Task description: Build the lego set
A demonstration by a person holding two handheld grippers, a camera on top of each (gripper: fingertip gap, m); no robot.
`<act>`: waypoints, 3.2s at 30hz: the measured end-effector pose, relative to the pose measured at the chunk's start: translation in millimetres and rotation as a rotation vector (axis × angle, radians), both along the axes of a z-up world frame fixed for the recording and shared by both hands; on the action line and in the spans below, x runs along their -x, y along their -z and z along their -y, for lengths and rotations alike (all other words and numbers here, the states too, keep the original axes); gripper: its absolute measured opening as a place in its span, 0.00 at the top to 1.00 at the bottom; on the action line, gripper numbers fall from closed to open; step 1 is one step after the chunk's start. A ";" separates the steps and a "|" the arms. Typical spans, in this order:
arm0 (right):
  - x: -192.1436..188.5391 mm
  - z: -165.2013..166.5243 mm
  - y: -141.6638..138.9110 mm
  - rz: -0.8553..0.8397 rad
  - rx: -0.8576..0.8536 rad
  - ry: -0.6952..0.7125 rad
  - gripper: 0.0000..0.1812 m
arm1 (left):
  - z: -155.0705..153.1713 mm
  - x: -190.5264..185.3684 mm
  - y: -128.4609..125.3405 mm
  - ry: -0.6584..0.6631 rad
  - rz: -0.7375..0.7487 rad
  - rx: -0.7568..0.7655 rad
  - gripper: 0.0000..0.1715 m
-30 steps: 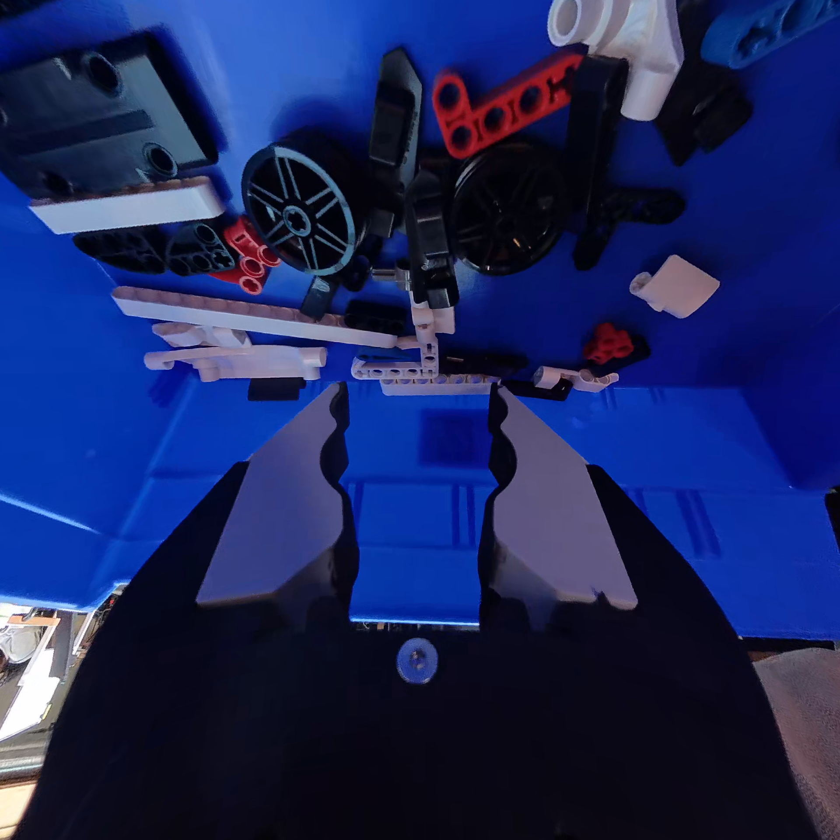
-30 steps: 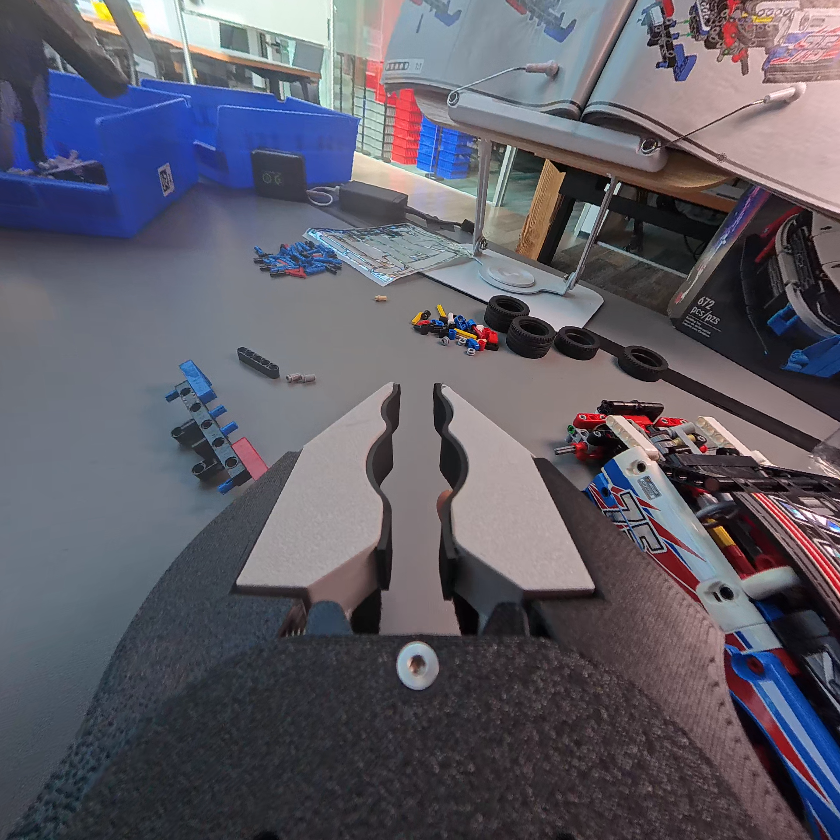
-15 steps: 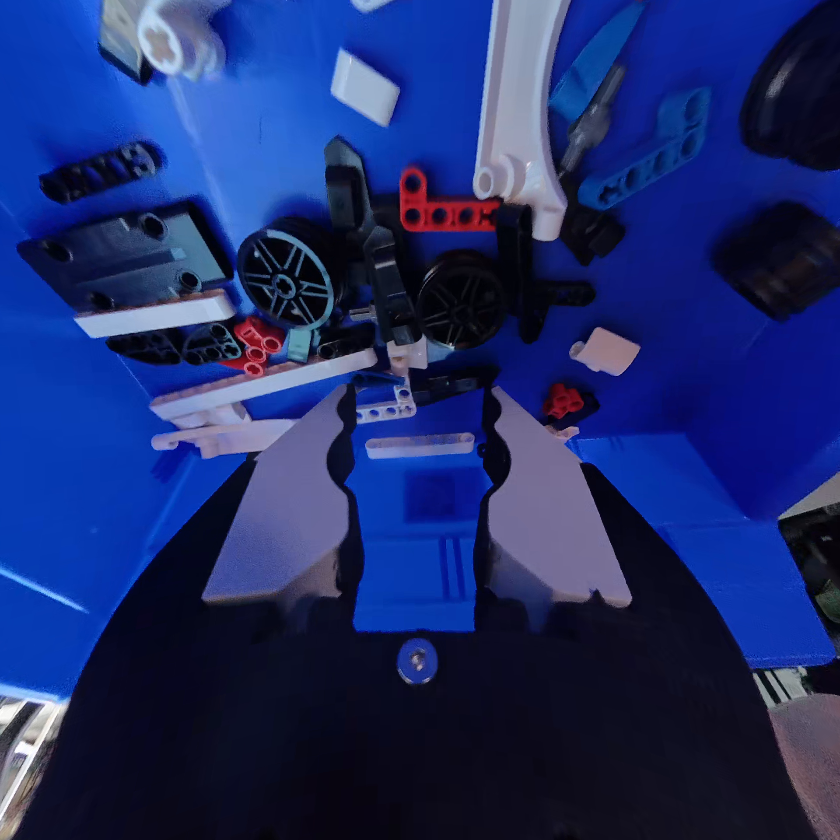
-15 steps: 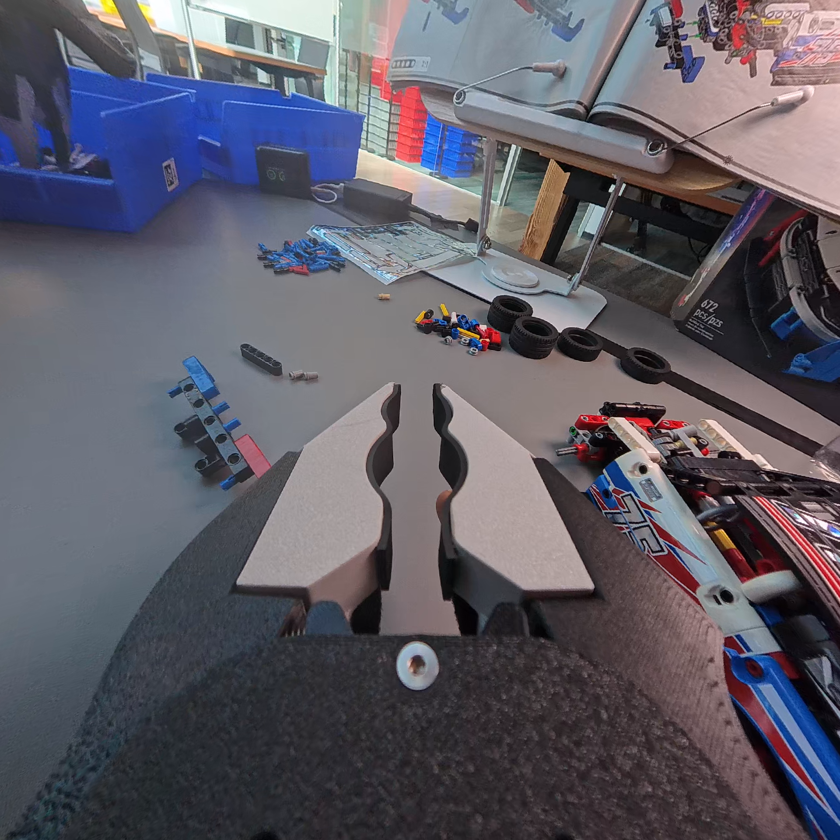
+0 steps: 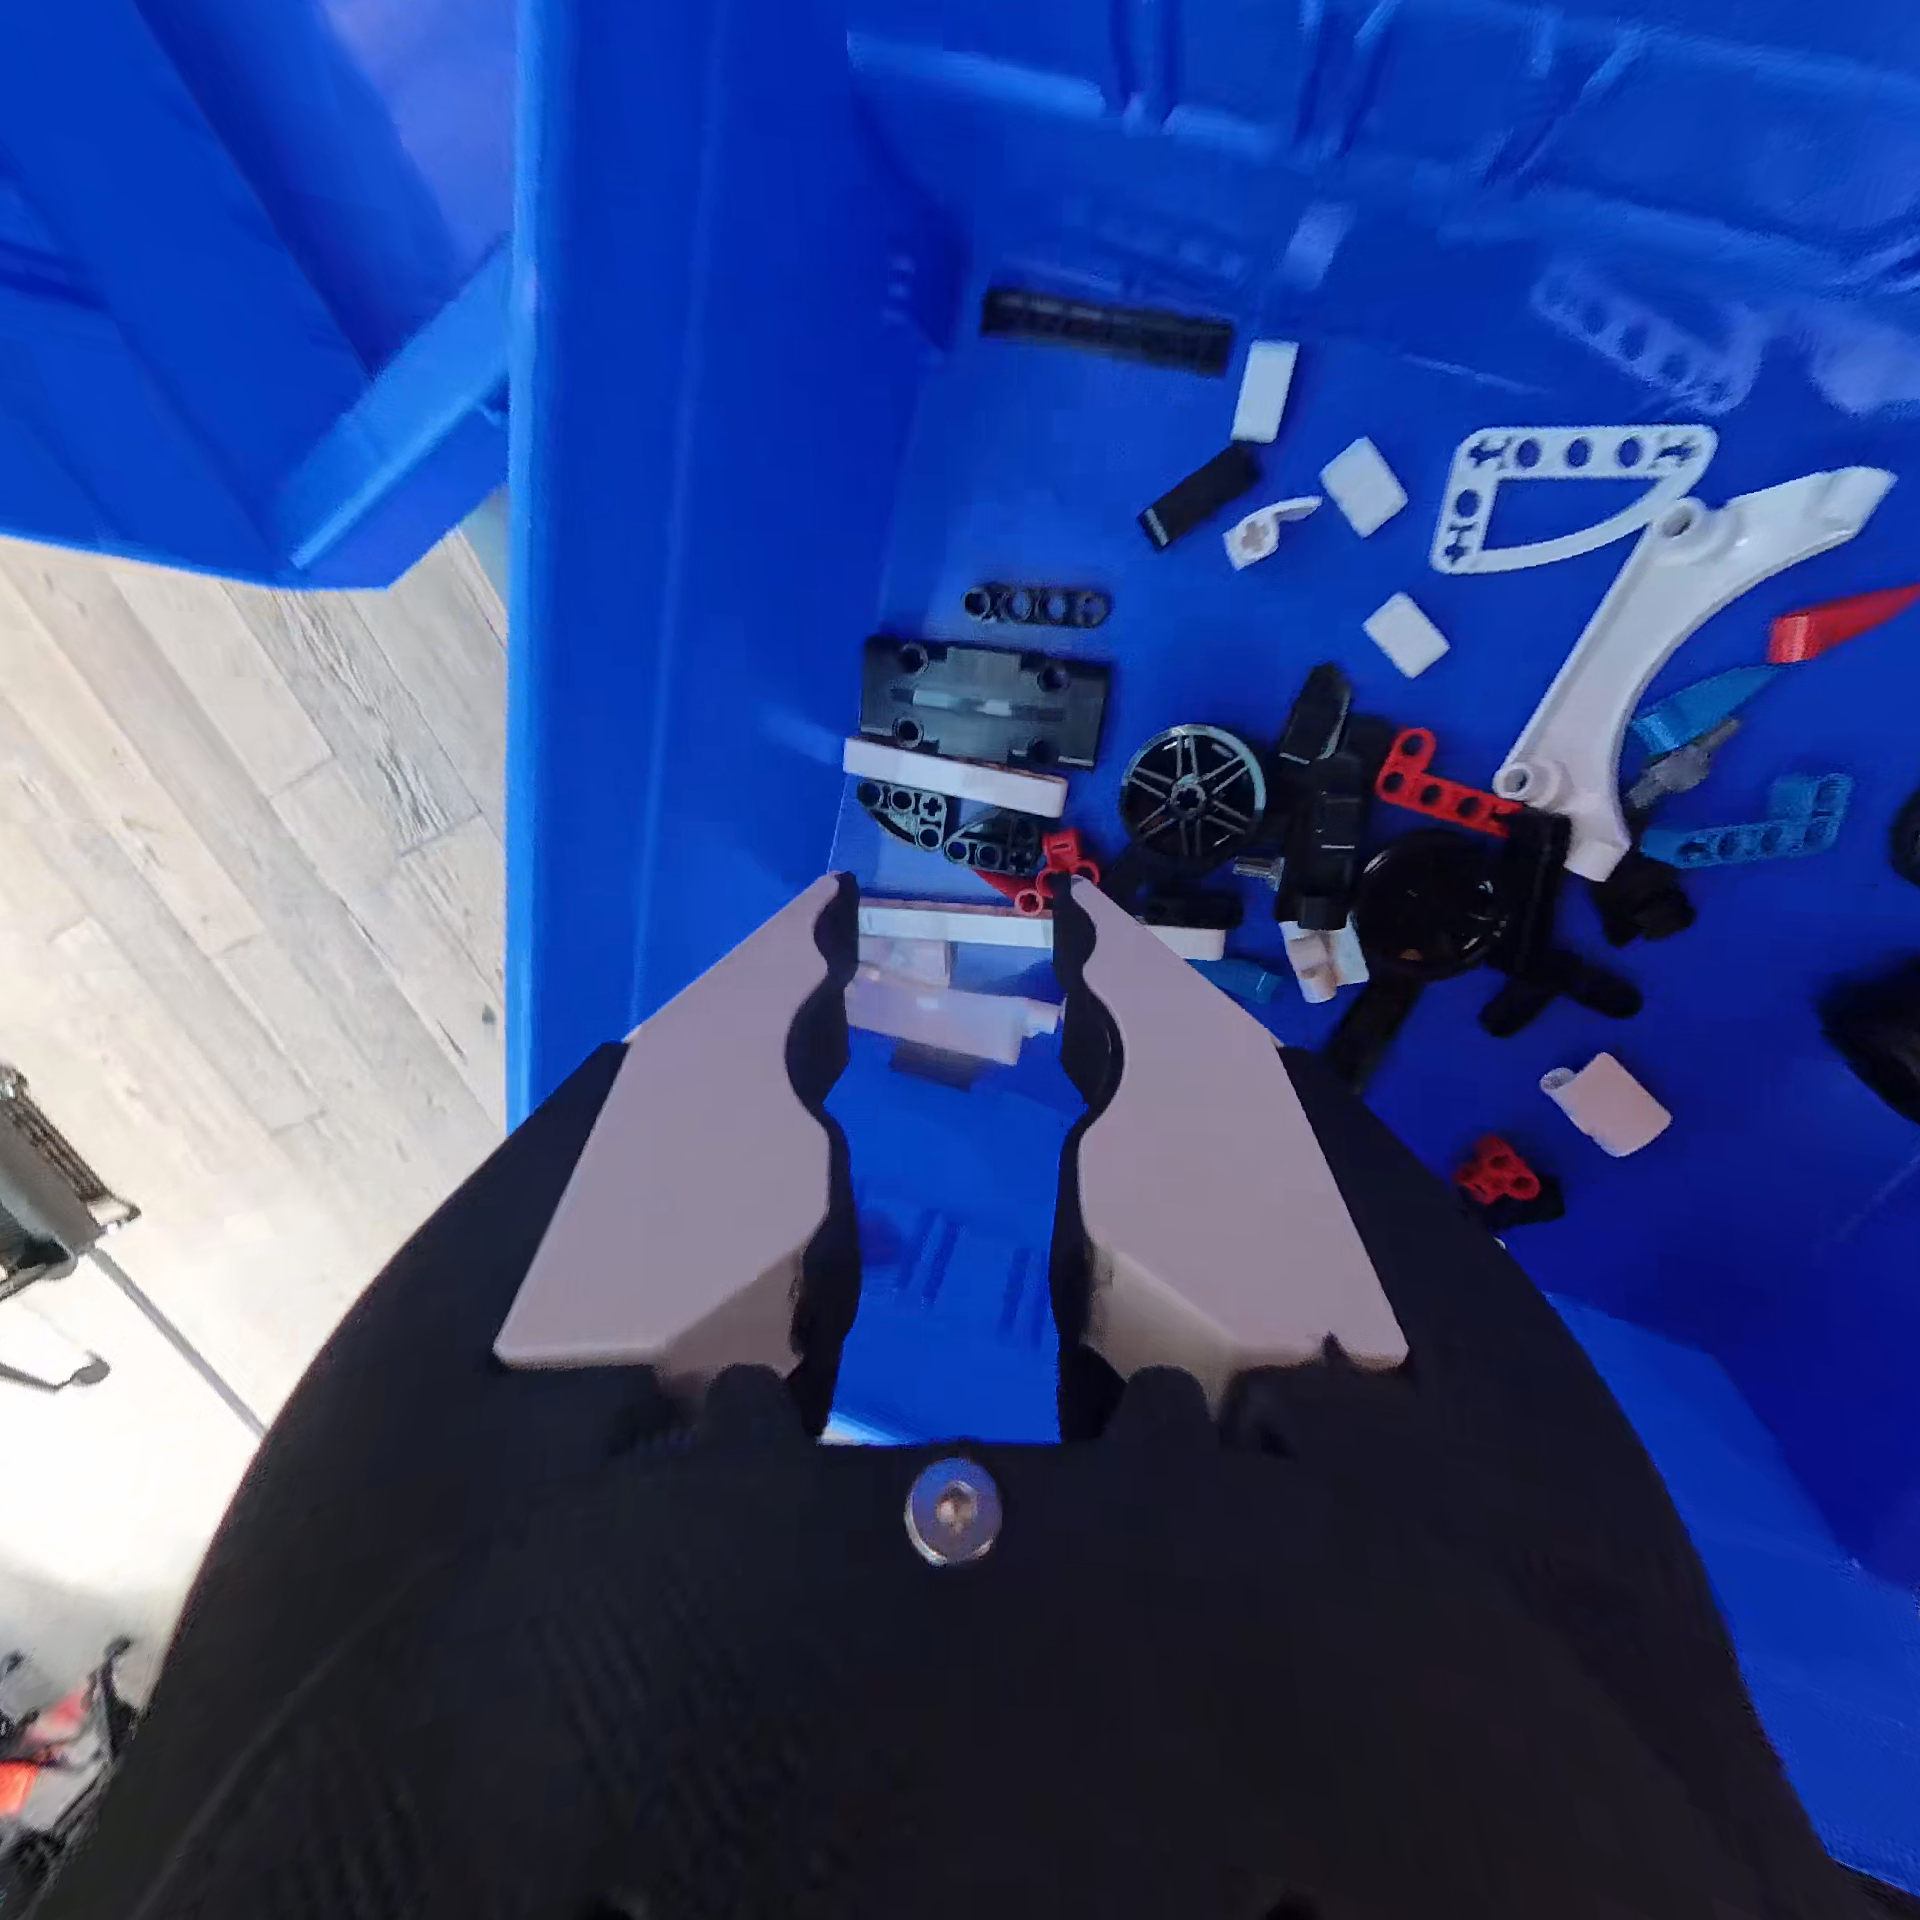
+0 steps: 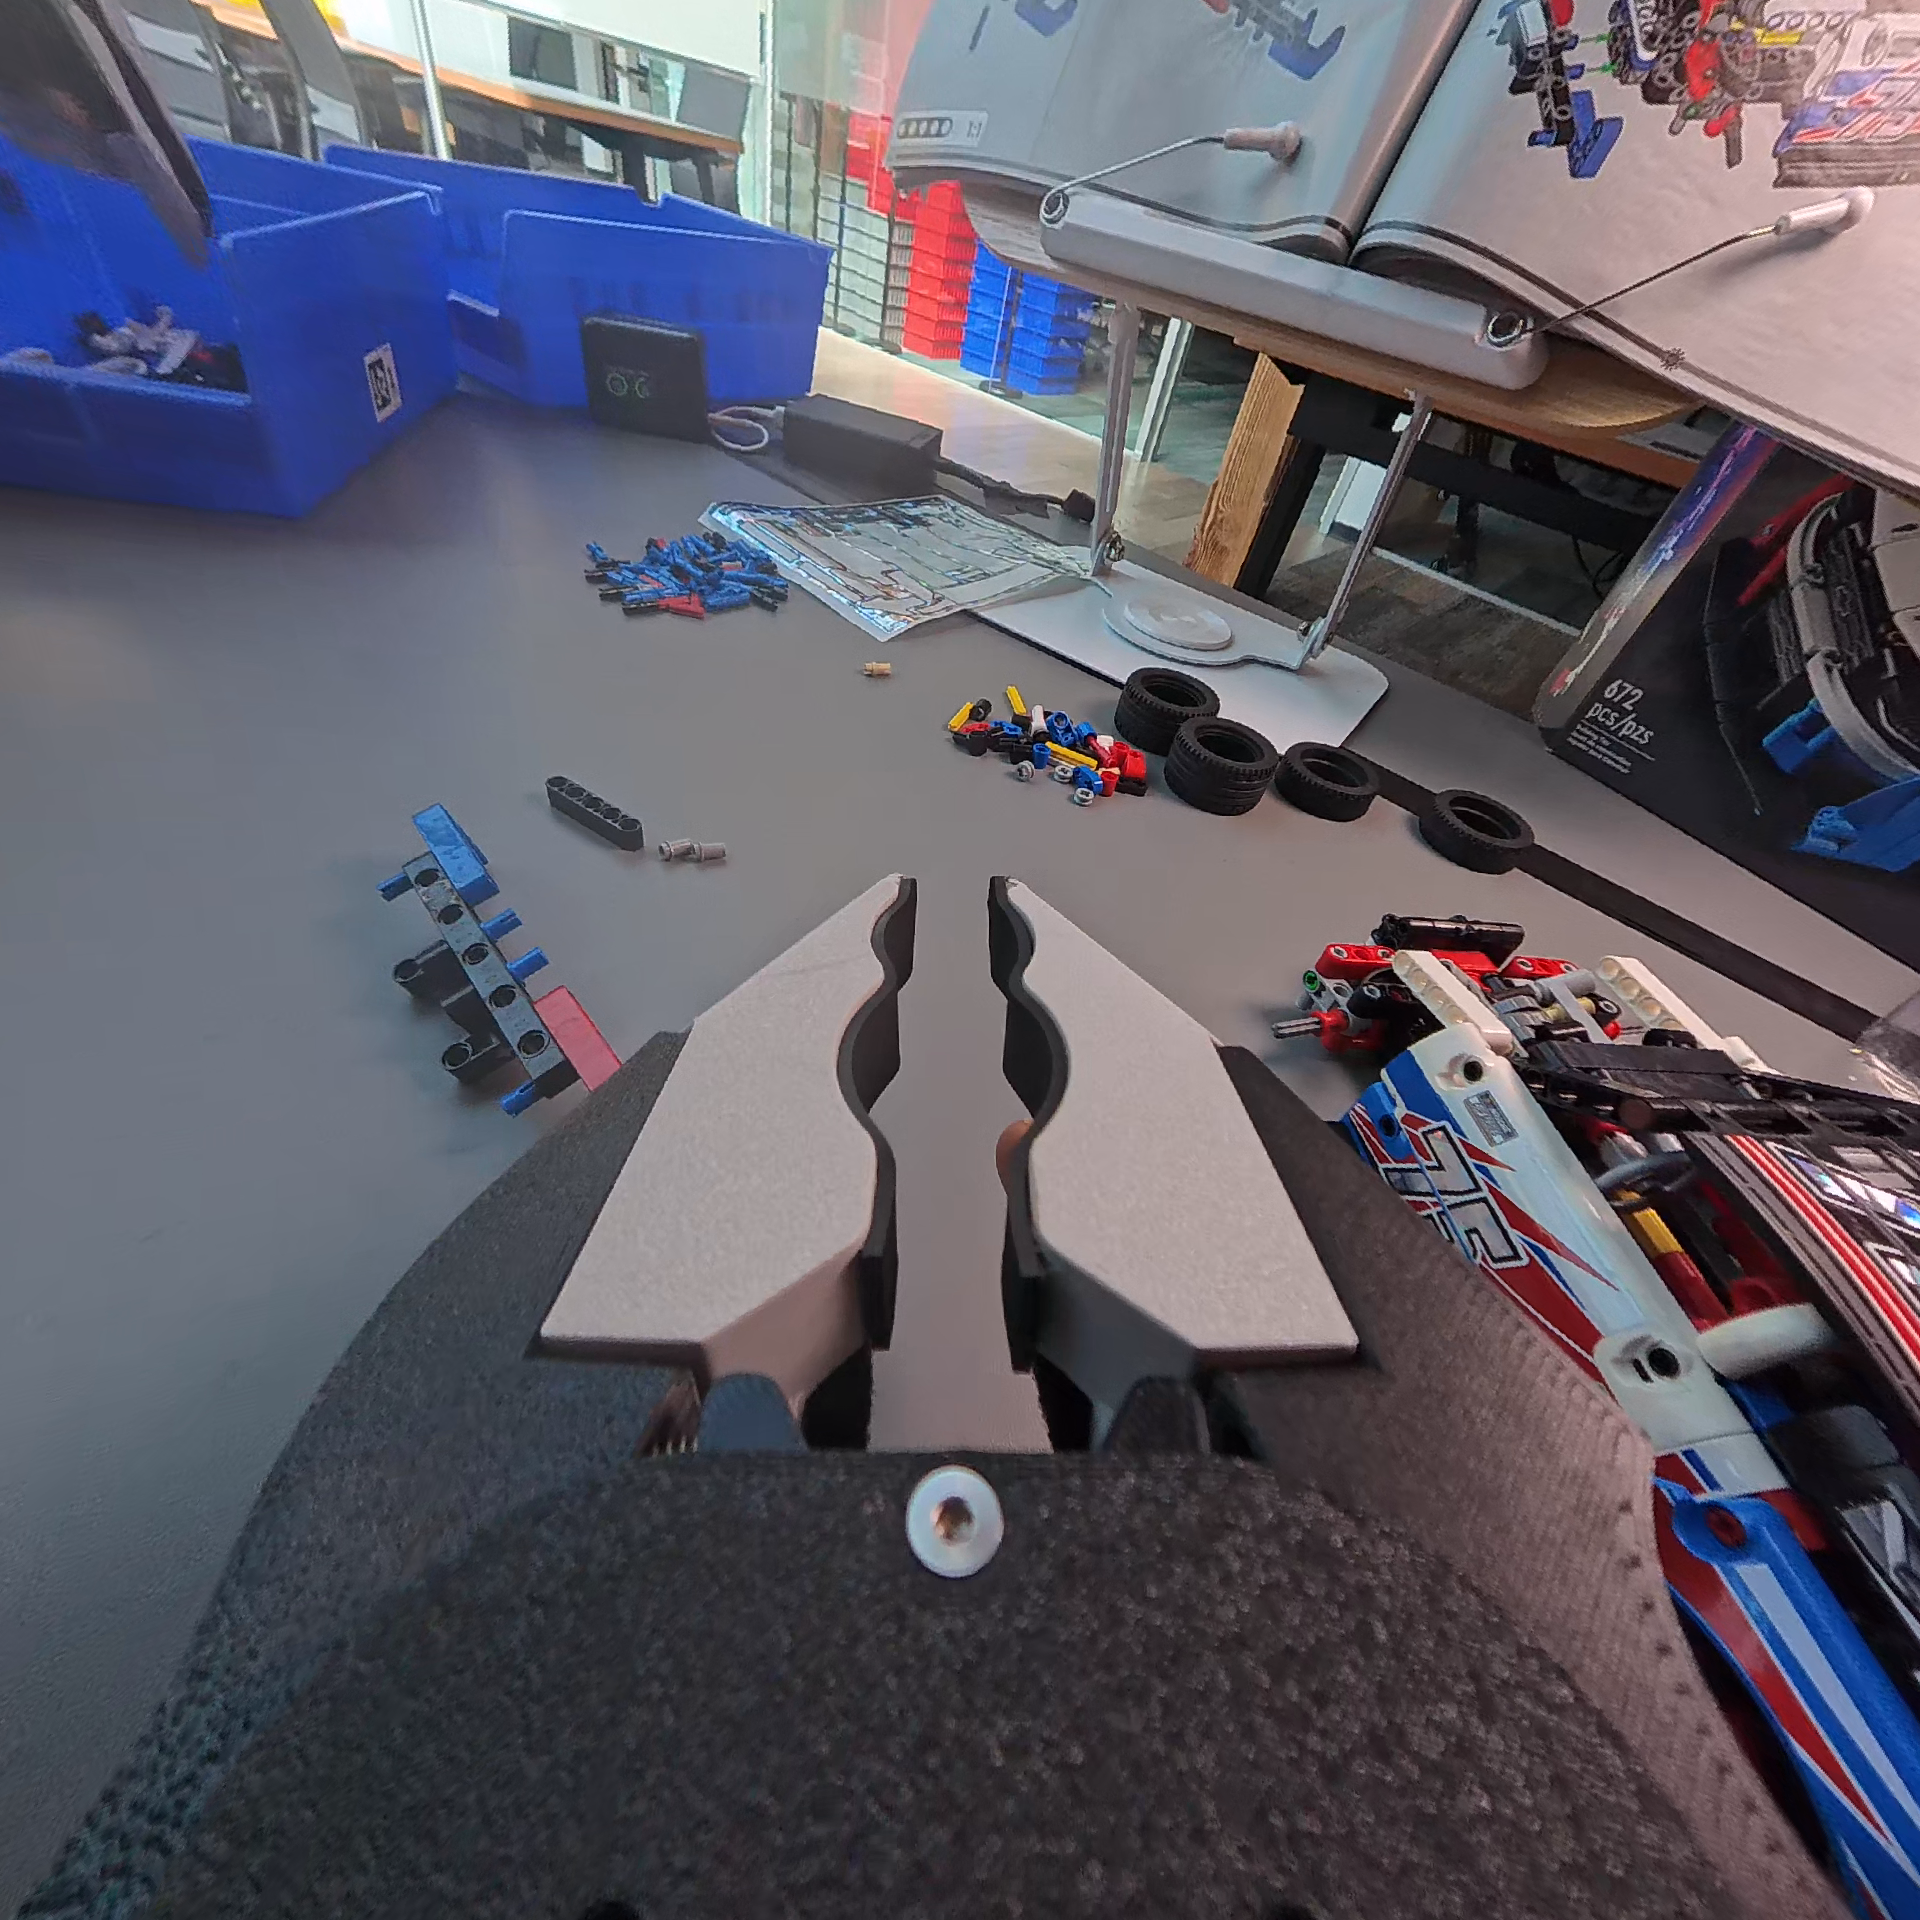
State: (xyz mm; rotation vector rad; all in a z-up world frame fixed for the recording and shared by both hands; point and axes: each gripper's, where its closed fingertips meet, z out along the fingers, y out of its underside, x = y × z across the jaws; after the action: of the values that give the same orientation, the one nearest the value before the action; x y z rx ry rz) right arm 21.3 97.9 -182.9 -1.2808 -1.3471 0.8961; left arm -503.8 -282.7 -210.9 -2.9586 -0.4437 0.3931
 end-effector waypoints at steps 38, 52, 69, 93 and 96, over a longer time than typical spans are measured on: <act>0.9 -3.5 1.8 0.010 0.012 0.012 0.94 | 76.4 8.5 31.9 0.144 0.009 0.728 0.89; 0.6 -3.2 1.7 0.011 0.007 0.010 0.94 | -6.2 -19.6 47.7 0.116 0.214 0.045 0.97; 0.7 -3.7 1.9 0.013 0.005 0.013 0.94 | -34.8 -101.8 41.7 0.345 0.391 0.007 0.60; 1.0 -4.3 2.5 0.017 0.005 0.018 0.94 | -7.9 -33.3 10.9 0.229 0.079 0.020 0.94; 0.9 -4.3 2.5 0.016 0.005 0.018 0.94 | -2.1 -26.2 3.0 0.213 0.046 0.038 0.89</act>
State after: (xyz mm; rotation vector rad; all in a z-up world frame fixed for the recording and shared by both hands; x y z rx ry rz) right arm 20.4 102.2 -185.3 -1.3042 -1.3447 0.8790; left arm -477.6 -280.5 -213.9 -3.0154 -0.1247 0.3130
